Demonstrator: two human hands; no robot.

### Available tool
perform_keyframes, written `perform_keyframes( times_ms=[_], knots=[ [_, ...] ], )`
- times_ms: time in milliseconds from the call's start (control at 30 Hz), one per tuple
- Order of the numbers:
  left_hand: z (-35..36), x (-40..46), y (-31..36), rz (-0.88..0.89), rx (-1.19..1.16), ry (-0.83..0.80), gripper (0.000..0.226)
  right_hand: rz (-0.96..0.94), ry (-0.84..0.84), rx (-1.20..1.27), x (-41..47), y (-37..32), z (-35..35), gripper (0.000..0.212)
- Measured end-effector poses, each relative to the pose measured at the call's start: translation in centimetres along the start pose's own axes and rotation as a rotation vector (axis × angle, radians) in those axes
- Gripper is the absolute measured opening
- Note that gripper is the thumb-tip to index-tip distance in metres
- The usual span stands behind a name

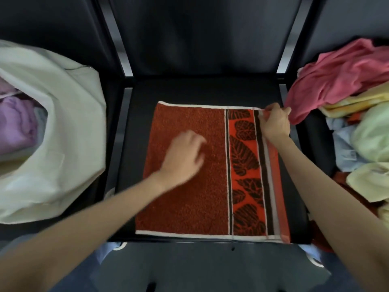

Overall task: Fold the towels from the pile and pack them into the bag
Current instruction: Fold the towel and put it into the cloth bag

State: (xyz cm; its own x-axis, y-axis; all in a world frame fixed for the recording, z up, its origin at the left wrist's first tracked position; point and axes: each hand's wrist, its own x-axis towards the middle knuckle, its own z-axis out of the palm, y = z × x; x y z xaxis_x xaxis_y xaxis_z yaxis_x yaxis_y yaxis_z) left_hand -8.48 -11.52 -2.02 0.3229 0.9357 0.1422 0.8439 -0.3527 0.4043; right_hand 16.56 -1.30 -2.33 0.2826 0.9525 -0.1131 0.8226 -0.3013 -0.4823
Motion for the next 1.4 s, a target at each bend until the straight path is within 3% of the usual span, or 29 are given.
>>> perform_keyframes(
  times_ms=[133,333,433,600,733,800,933,1000,1267,1367,1400],
  knots=[
    [3.6,-4.8,7.9,0.335,-0.187,-0.241,0.034,0.059,-0.059,0.126,1.4,0.1,-0.3,0.042],
    [7.7,-7.0,14.9,0.532,-0.122,-0.321,0.041,0.091,-0.076,0.212,2.4,0.2,-0.9,0.024],
    [8.2,-7.0,16.1,0.546,-0.084,-0.289,0.028,0.069,-0.064,0.244,2.2,0.2,-1.0,0.011],
    [7.7,-6.4,16.3,0.459,-0.184,-0.343,0.013,0.006,-0.03,0.278,2.2,0.7,-1.8,0.016],
    [6.9,-6.3,16.8,0.352,-0.199,-0.405,0.016,-0.052,-0.004,0.13,2.7,1.9,-1.8,0.026],
    [6.7,-6.4,17.4,0.285,-0.219,-0.41,0.018,-0.024,-0.012,0.061,2.8,2.2,-1.4,0.03],
    [6.7,-6.2,18.1,0.196,-0.218,-0.396,0.018,0.127,-0.032,-0.083,2.7,1.7,-1.7,0.066],
    [6.8,-6.0,18.1,0.171,-0.23,-0.407,0.015,0.207,-0.054,-0.06,2.8,1.8,-1.8,0.069],
    [4.5,-5.7,17.7,-0.249,-0.661,-0.692,0.009,0.188,-0.056,0.241,2.0,3.2,-3.4,0.045],
    [3.7,-5.9,17.5,-0.283,-0.694,-0.692,0.019,0.239,-0.015,0.507,1.8,3.0,-4.4,0.022],
    [3.2,-6.0,17.3,-0.29,-0.712,-0.683,0.024,0.238,-0.009,0.591,1.6,2.6,-4.8,0.024]
  ],
)
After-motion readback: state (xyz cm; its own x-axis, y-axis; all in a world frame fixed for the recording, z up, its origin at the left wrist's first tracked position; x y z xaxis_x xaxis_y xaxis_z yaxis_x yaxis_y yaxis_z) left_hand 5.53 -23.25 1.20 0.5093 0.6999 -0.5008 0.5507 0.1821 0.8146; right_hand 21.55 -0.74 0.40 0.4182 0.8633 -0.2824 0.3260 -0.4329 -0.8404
